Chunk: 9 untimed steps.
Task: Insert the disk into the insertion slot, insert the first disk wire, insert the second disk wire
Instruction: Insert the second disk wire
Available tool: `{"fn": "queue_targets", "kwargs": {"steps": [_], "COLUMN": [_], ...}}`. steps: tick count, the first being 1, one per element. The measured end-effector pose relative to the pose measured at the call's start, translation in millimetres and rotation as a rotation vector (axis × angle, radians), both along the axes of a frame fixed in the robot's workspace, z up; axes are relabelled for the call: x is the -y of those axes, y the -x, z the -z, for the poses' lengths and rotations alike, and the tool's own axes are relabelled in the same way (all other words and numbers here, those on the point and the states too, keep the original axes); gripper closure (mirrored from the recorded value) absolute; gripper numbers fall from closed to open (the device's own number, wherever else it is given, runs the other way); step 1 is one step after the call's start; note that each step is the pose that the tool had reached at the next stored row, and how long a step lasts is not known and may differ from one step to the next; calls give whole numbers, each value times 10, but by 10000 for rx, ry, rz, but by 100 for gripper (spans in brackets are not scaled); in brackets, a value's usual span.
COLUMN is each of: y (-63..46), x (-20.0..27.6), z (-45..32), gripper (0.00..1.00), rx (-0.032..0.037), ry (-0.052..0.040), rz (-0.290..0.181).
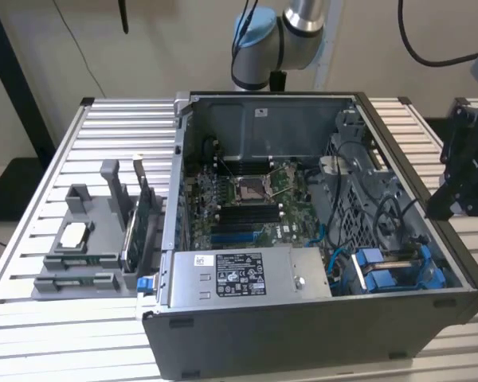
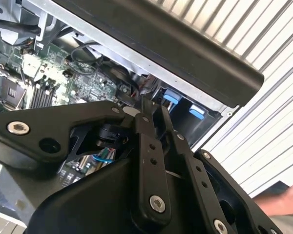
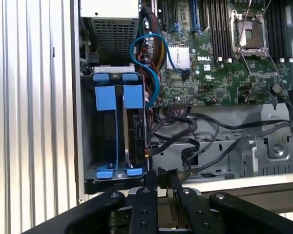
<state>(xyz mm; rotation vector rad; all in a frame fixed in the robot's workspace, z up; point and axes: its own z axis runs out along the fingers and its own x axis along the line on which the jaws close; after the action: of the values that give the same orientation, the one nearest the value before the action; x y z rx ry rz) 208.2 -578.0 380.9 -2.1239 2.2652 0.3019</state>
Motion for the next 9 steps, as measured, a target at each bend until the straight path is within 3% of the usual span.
{"fn": "queue_targets", "kwargs": {"steps": [9], "y": [36], "x": [0], "z": [4], "gripper": [76], "rx": [0], "ry": [-87], "rz": [43]}}
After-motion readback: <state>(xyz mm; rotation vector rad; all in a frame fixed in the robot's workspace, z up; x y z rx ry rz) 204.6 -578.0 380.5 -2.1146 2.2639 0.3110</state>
